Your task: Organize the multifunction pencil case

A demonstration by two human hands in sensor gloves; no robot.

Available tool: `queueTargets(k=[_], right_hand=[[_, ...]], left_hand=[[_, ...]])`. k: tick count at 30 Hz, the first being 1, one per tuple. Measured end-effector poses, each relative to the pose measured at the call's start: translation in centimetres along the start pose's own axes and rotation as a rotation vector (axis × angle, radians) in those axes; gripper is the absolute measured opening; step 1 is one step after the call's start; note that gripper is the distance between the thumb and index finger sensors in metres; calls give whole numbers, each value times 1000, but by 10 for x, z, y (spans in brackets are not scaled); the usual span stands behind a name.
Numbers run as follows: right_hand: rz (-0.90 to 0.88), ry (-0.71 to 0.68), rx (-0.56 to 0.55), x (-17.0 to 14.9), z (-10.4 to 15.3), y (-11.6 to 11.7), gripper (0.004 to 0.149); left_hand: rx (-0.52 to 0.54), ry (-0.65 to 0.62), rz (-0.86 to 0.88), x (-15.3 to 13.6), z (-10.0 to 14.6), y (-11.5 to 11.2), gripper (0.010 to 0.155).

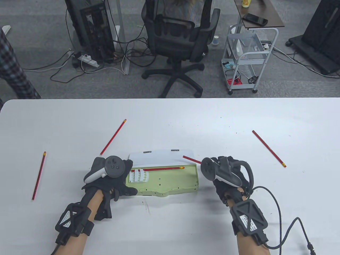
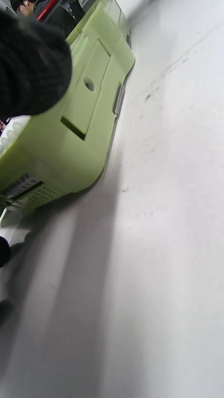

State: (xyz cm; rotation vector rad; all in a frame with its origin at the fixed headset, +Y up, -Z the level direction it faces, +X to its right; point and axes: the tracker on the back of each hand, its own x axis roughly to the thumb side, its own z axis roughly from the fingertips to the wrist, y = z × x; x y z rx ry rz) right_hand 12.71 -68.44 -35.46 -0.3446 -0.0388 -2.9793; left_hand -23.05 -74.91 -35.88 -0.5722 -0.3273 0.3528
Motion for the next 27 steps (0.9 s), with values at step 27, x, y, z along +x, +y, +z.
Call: queueTargets(k=[27], right_hand=[[138, -252, -2, 109, -30, -1, 41]], left_hand=[[-3, 1, 1, 0, 0, 0, 114]])
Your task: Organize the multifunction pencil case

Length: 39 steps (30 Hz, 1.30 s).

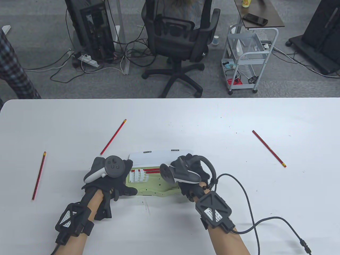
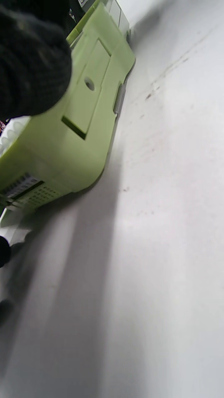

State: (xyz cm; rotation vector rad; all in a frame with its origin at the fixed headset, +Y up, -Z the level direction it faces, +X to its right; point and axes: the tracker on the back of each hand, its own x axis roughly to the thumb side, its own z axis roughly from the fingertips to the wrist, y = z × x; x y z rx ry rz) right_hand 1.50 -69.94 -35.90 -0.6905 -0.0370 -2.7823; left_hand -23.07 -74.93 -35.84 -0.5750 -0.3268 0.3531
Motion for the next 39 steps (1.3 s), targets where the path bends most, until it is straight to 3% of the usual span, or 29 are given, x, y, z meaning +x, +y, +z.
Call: queueTargets(k=[14, 24, 31, 35, 39], right_hand=[[43, -24, -80, 18, -7, 0, 41], [28, -5, -136, 14, -6, -3, 43], [-118, 177, -144, -34, 15, -8, 52], [-249, 309, -117, -68, 34, 2, 62], [-313, 367, -129, -83, 44, 19, 70]], left_hand=[[2, -1, -1, 0, 0, 0, 114], [1, -1, 0, 0, -1, 1, 114], [2, -3, 1, 0, 0, 0, 114], [2, -3, 1, 0, 0, 0, 114], [1, -2, 2, 0, 0, 1, 114]])
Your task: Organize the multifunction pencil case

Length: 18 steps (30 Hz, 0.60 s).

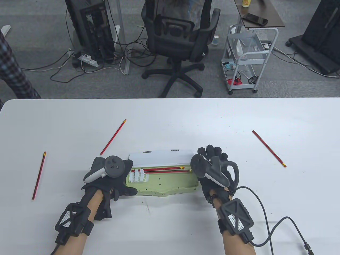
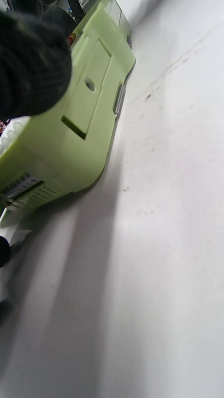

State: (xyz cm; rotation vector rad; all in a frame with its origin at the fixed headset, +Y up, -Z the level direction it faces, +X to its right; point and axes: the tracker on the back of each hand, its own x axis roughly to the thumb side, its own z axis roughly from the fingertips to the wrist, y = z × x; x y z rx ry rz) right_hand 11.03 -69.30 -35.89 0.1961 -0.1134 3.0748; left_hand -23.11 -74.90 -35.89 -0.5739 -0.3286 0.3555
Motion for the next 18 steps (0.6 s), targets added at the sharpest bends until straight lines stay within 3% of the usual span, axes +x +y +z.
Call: queueTargets(k=[18], right_hand=[[72, 10, 75, 7, -9, 24, 76]], left_hand=[[-1, -1, 3, 0, 0, 0, 114]])
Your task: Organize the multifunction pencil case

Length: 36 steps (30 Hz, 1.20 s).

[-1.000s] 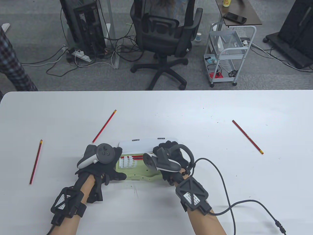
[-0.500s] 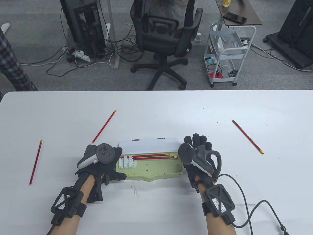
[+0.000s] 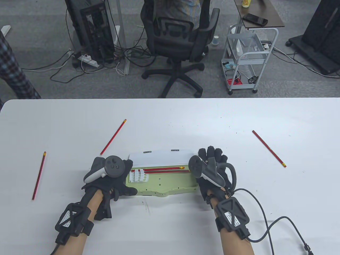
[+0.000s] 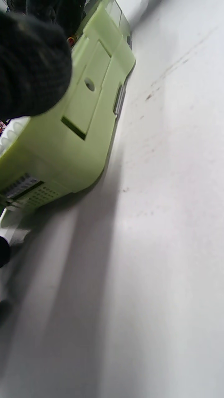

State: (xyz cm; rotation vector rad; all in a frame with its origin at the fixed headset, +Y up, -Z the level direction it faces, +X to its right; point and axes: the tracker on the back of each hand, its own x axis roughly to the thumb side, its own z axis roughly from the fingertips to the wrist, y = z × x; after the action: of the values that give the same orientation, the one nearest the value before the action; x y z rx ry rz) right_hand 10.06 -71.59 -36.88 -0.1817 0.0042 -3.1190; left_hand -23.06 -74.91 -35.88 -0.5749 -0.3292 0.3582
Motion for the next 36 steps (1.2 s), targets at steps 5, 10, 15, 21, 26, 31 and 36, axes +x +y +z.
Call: queueTargets(k=[5, 10, 15, 21, 26, 31, 36], right_hand=[[19, -14, -12, 5, 1, 1, 76], [24, -25, -12, 10, 1, 2, 75], [-10, -38, -14, 13, 0, 3, 78], [13, -56, -11, 19, 0, 3, 80], [11, -74, -13, 28, 0, 4, 79], [24, -76, -16, 28, 0, 3, 79], [-16, -72, 3, 19, 0, -1, 77]], left_hand=[[1, 0, -1, 0, 0, 0, 114], [0, 1, -1, 0, 0, 0, 114], [0, 2, -2, 0, 0, 0, 114], [-1, 2, -2, 0, 0, 0, 114], [-1, 2, -2, 1, 0, 0, 114], [-1, 2, -3, 1, 0, 0, 114], [0, 0, -1, 1, -1, -1, 114]])
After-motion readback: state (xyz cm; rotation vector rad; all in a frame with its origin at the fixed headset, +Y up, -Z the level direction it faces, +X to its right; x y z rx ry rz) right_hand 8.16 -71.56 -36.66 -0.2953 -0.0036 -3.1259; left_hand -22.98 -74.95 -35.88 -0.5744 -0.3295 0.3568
